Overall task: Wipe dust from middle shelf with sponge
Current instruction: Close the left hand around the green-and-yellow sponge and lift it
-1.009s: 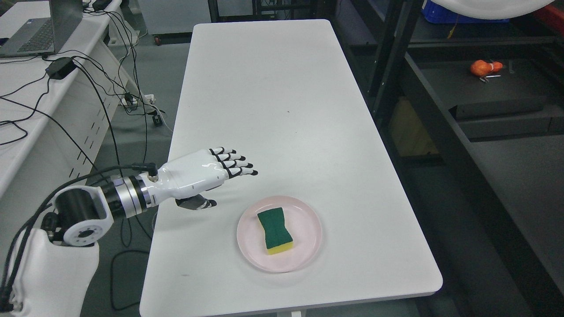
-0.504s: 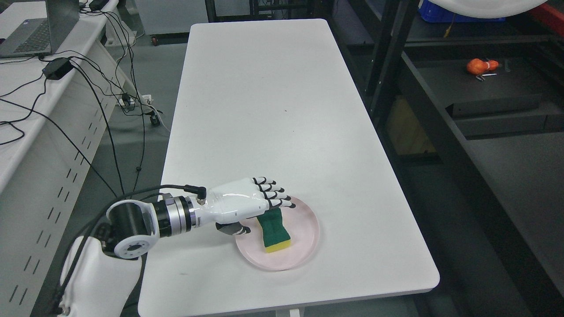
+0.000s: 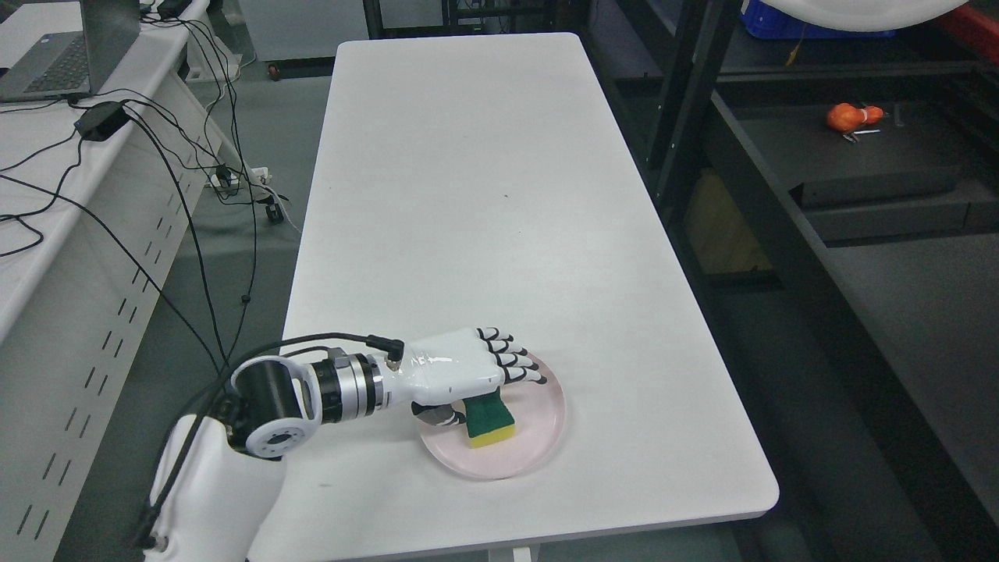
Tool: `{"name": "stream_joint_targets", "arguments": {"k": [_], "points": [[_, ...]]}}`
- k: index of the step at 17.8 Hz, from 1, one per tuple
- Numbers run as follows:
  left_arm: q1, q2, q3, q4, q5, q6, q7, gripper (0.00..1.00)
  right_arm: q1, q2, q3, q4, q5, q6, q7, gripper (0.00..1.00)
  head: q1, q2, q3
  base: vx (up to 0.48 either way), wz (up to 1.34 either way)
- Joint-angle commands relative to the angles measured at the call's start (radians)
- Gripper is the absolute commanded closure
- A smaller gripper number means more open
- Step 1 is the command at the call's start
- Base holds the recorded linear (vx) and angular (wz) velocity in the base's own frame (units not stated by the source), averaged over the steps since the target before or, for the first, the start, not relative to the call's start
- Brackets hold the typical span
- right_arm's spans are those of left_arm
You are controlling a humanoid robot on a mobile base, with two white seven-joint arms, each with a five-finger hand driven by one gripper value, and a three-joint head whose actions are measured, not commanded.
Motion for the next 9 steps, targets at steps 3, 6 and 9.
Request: {"name": "stream_joint_targets", "arguments": {"k": [3, 6, 9], "points": [[-0.005, -0.076, -0.046, 0.114, -0.052, 0.001, -0.008, 0.09, 0.0, -0.017, 0.0, -0.017, 0.0, 0.074, 0.0, 0.0, 0.0, 0.0, 0.0, 0.0, 0.0], [-0.005, -0.082, -0.055, 0.121, -0.051, 0.001, -0.011, 0.19, 0.0, -0.017, 0.0, -0.017, 0.0, 0.074, 0.0, 0.0, 0.0, 0.0, 0.0, 0.0, 0.0], [-0.005, -0.079, -0.052, 0.121, -0.049, 0.001, -0.011, 0.28, 0.0, -0.017, 0.0, -0.017, 0.0, 0.074, -0.001, 0.0, 0.0, 0.0, 0.0, 0.0, 0.0]]}}
